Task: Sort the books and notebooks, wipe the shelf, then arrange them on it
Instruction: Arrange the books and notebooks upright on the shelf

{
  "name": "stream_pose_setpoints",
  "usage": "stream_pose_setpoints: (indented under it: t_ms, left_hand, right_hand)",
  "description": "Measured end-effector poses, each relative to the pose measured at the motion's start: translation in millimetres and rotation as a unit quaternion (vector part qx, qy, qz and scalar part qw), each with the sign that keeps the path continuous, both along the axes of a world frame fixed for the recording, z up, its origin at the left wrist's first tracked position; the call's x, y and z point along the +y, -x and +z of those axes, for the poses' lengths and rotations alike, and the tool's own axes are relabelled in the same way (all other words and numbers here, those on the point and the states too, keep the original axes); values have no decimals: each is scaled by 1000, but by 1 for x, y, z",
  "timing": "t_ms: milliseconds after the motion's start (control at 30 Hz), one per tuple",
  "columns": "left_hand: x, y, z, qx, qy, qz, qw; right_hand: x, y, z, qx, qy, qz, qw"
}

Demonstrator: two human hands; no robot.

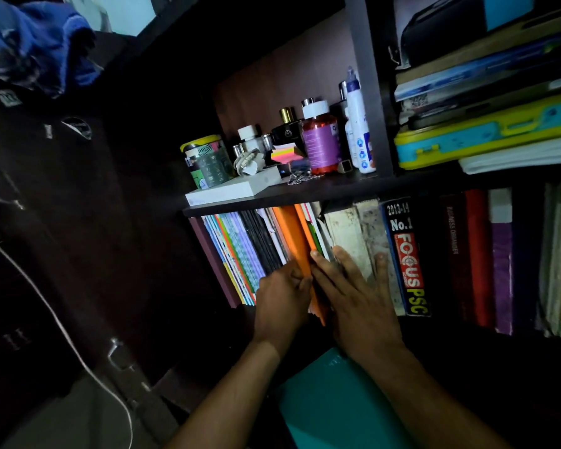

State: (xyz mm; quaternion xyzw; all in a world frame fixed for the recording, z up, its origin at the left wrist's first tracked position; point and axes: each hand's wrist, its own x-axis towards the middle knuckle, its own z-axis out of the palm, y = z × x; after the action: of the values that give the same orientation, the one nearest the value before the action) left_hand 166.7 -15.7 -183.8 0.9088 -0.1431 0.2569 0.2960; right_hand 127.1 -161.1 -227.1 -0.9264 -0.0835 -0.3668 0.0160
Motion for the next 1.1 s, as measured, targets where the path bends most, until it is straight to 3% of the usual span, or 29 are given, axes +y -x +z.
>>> stream_pose_setpoints:
  t_ms: [233,400,467,567,633,700,767,967,1100]
  left_hand:
    - [-5,-12,12,9,-37,-1,999]
    - [-4,-16,10,13,-71,17,997]
    - [0,-10,2,49,-74,8,996]
    - [8,6,-14,161,-30,-79,983]
    - [17,24,-17,197,-132,-120,964]
    - [31,48,-19,226,-238,-157,931]
    - [44,67,-22,254,-259,-179,914]
    - [60,72,-27,373,-63,-158,912]
    - [65,65,-5,254,-53,-137,956]
  right_hand:
    - [3,-1,2,5,-33,21,999]
    - [11,7,17,-7,-123,45,991]
    - [8,13,25,9,-153,42,987]
    - [-4,17,31,49,-173,18,984]
    - [-11,13,25,128,-193,13,973]
    - [-15,7,13,253,-183,11,950]
    - [-18,1,7,344,-150,22,927]
    - [-36,9,31,452,-220,159,850]
    - [-42,19,33,494,-363,235,754]
